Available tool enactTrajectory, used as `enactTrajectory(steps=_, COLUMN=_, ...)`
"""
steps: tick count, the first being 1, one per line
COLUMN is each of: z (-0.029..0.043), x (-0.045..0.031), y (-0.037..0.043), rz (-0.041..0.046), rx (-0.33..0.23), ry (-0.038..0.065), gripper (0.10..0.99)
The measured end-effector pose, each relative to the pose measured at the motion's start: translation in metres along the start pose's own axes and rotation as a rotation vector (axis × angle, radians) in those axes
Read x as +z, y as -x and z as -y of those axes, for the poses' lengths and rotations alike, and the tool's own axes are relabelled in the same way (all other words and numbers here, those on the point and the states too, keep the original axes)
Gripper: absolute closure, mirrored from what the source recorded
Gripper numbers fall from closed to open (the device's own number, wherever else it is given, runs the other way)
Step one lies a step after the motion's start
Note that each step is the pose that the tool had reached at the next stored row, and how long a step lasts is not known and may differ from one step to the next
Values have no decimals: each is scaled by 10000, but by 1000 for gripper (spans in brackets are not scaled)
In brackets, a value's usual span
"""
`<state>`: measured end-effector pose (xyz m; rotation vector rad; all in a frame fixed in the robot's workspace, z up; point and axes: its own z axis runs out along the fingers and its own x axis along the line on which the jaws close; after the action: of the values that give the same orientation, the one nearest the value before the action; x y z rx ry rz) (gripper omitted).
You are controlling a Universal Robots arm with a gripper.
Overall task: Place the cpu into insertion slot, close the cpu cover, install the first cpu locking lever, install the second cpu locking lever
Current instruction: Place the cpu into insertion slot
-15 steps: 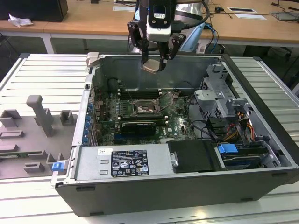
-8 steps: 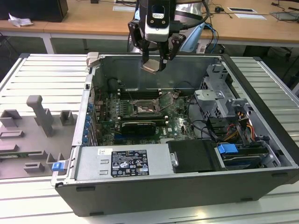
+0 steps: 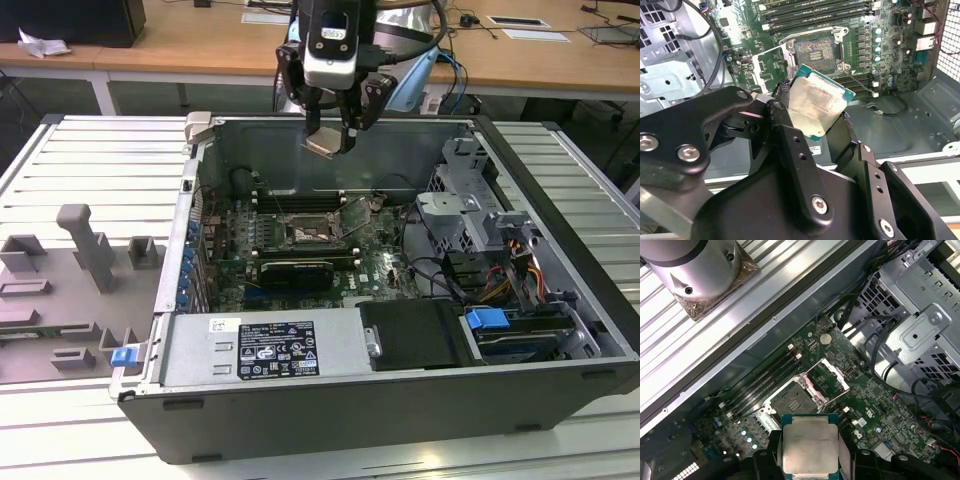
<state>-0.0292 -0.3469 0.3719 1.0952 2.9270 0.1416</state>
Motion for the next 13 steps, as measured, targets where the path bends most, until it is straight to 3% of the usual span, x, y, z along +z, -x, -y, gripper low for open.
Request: enactTrajectory(steps=13, z=0, x=5, y=0, rz=69, rx=768, ry=15, gripper=549)
